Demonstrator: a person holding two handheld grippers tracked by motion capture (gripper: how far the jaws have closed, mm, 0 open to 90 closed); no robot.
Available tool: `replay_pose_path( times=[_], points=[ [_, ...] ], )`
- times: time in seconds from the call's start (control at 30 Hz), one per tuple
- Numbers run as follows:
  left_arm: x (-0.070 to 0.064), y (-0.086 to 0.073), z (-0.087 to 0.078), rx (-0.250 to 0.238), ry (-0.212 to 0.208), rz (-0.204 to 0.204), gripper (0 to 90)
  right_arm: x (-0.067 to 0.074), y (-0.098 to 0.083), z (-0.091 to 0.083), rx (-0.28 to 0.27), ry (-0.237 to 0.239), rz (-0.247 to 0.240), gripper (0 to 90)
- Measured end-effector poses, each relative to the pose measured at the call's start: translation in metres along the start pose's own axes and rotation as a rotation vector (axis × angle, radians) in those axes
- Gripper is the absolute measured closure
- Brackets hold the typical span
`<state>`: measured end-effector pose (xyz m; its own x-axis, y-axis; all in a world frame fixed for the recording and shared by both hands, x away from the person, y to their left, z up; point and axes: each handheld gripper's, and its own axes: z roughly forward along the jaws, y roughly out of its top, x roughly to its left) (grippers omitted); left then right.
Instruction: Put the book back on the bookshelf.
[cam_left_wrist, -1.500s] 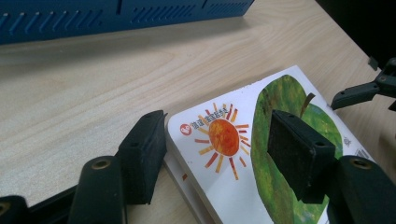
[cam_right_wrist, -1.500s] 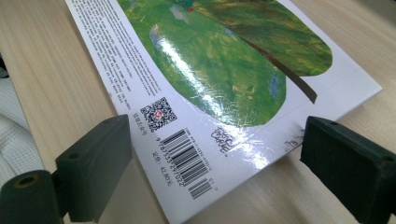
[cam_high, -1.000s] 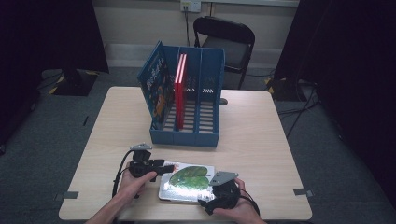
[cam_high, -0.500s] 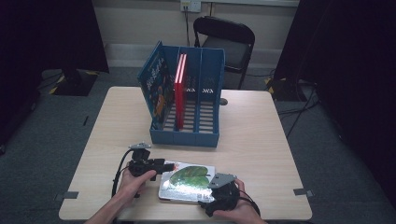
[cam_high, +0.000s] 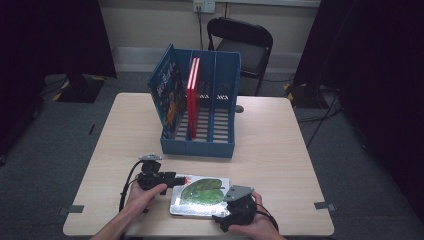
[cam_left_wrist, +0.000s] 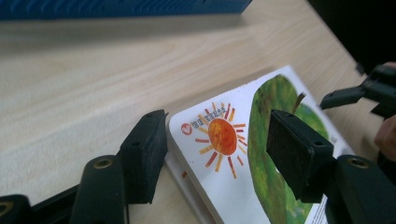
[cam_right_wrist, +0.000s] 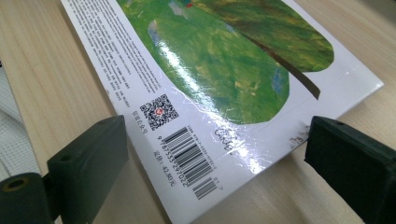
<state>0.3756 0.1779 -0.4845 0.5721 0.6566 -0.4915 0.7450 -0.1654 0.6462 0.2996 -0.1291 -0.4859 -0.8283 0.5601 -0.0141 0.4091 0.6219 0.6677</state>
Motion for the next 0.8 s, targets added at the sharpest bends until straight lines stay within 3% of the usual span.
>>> replay_pose_path(
  times=[0.2,0.23,0.33,0.43,0.5,0.57,0.63,0.7,0.8],
  points=[
    [-0.002,-0.004,0.004,0.042,0.037,0.022,35.0,0.000,-0.001,0.001,0.010,0.002,0.003,5.5],
    [-0.003,-0.006,0.003,0.043,0.059,0.028,34.0,-0.001,-0.001,0.001,0.013,0.004,0.007,5.6],
    [-0.004,-0.008,0.001,0.043,0.070,0.013,30.6,-0.001,-0.001,0.001,0.015,0.004,0.008,5.6],
    [-0.007,-0.010,0.002,0.048,0.036,-0.014,31.5,-0.001,-0.001,0.001,0.017,0.004,0.007,5.6],
    [-0.010,-0.010,0.003,0.052,0.055,-0.004,29.7,-0.001,-0.001,0.001,0.023,0.005,0.005,5.6],
    [-0.007,-0.009,0.003,0.039,0.037,-0.034,29.6,-0.001,-0.001,0.001,0.026,0.006,0.004,5.5],
    [-0.004,-0.008,0.000,0.003,0.012,-0.056,32.5,0.000,0.000,0.001,0.034,0.005,-0.001,5.5],
    [-0.002,-0.003,-0.005,-0.034,-0.027,-0.052,35.6,0.000,-0.001,0.000,0.037,0.008,-0.009,5.5],
    [-0.002,0.002,-0.008,-0.062,-0.051,-0.058,36.7,0.000,-0.001,-0.001,0.039,0.015,-0.018,5.5]
  ],
)
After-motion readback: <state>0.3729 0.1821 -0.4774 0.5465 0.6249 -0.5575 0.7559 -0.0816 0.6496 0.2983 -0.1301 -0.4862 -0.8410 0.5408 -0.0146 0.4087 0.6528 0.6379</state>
